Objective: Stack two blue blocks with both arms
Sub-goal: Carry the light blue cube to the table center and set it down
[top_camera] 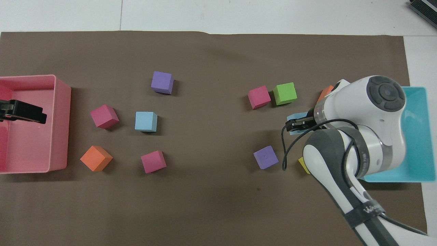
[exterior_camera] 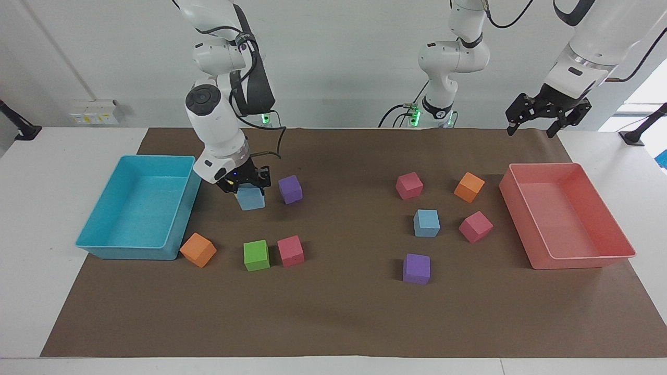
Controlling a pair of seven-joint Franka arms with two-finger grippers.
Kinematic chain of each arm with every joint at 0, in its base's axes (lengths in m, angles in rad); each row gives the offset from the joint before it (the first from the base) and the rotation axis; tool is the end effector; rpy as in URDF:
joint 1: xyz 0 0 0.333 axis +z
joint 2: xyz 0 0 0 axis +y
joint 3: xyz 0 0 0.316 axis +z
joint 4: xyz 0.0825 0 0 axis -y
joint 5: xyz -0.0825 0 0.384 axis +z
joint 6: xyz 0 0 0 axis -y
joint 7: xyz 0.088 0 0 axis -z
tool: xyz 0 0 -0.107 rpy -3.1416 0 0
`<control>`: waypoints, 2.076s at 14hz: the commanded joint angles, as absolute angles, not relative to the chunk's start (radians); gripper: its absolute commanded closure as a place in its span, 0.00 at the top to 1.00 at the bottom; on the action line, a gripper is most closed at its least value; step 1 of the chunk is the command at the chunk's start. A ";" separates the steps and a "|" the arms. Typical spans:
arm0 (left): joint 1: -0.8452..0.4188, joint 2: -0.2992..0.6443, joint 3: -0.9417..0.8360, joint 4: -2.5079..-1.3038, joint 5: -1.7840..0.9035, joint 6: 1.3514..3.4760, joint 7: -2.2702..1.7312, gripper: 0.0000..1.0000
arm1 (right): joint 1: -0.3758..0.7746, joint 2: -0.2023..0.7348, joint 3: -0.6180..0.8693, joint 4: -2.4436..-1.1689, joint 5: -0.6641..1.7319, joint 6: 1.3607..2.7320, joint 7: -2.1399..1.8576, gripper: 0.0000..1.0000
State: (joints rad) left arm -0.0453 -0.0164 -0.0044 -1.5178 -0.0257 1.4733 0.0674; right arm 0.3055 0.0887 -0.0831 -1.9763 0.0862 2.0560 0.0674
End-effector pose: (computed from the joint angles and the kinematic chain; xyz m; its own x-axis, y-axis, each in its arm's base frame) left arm 0.5388 -0.0298 0.6498 0.9925 -0.1193 -0.0263 -0.1186 -0.9926 0.0274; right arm 0.5591 0.1320 0.4235 0.9933 0.1150 -0.0145 0.1137 -0.9912 -0.0676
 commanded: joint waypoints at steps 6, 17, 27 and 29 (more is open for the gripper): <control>-0.034 -0.020 -0.012 -1.511 -0.018 1.471 0.060 1.00 | 0.477 0.299 -0.072 -1.683 0.057 1.988 0.380 0.00; -0.032 -0.020 -0.012 -1.511 -0.018 1.474 0.063 1.00 | 0.652 0.518 -0.072 -1.542 0.046 2.089 0.563 0.00; -0.034 -0.021 -0.012 -1.516 -0.018 1.480 0.060 1.00 | 0.686 0.569 -0.071 -1.554 0.058 2.192 0.592 0.00; -0.034 -0.021 -0.012 -1.517 -0.018 1.480 0.060 1.00 | 0.690 0.569 -0.071 -1.581 0.051 2.200 0.581 0.00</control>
